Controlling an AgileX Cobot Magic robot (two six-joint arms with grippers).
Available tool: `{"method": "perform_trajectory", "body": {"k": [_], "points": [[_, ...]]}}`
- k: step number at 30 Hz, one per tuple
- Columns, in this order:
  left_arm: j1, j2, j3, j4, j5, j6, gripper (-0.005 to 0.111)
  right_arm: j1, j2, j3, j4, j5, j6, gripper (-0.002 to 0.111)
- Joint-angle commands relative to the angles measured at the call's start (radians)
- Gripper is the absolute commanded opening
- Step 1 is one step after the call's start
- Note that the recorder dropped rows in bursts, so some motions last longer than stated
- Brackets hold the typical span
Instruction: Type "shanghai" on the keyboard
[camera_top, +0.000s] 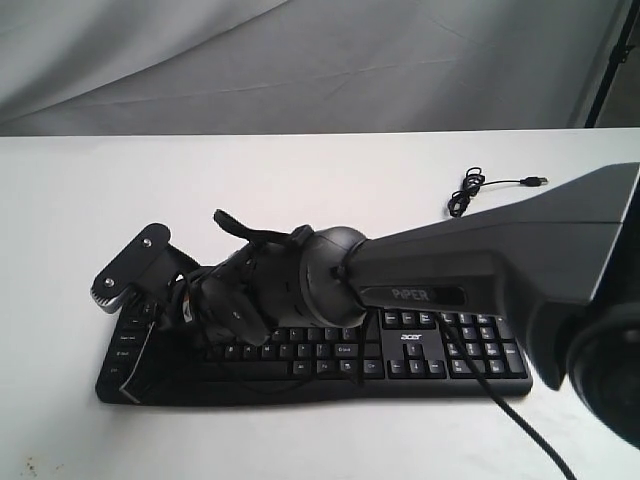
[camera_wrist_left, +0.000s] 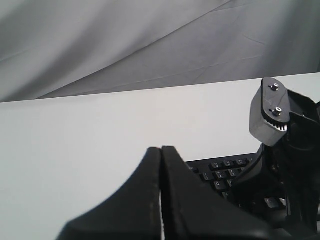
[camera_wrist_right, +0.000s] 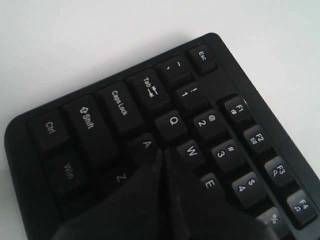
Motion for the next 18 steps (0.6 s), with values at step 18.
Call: {"method": "perform_trajectory", "body": {"k": [18], "points": [[-0.004,-0.003,0.004,0.001,-0.003,-0.003,0.000,-0.015,-0.084,-0.004,-0.048,0.091,-0.003,0.000]]}}
